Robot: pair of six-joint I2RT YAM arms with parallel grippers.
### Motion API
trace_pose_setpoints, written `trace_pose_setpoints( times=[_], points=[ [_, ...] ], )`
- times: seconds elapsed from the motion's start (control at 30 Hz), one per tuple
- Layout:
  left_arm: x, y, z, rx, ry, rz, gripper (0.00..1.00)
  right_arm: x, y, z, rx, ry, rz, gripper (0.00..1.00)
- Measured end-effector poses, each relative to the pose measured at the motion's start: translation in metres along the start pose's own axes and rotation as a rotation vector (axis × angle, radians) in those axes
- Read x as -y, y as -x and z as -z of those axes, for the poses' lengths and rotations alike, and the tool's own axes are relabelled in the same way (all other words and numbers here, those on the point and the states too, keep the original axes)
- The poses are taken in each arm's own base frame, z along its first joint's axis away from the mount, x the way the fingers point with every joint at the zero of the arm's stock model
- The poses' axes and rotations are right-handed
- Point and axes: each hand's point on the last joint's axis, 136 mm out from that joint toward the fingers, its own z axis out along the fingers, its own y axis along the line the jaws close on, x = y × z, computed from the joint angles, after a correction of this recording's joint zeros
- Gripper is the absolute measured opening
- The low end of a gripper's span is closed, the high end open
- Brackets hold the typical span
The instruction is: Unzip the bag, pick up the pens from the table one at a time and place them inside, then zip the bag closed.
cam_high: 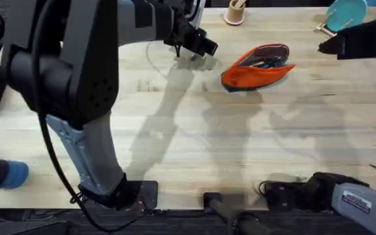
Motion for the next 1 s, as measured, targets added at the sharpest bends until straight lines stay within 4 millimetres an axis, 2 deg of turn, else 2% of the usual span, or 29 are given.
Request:
trace_pose_setpoints(
  times=[0.23, 0.67, 0.7, 0.83, 1.0],
  points=[
    [0.001, -0.014, -0.013, -0.037, -0.005, 0.025, 0.993, 0.000, 0.000, 0.000, 0.000, 0.000, 0.000, 0.996],
    [0.002, -0.016, -0.016, -0.040, -0.009, 0.036, 0.994, 0.000, 0.000, 0.000, 0.000, 0.000, -0.004, 0.996],
    [0.003, -0.016, -0.016, -0.040, -0.015, 0.042, 0.889, 0.000, 0.000, 0.000, 0.000, 0.000, -0.004, 0.997],
    [0.004, -0.016, -0.016, -0.041, -0.019, 0.044, 0.779, 0.000, 0.000, 0.000, 0.000, 0.000, -0.004, 0.996],
    [0.005, -0.016, -0.016, -0.039, -0.029, 0.047, 0.476, 0.000, 0.000, 0.000, 0.000, 0.000, -0.004, 0.996]
  ],
)
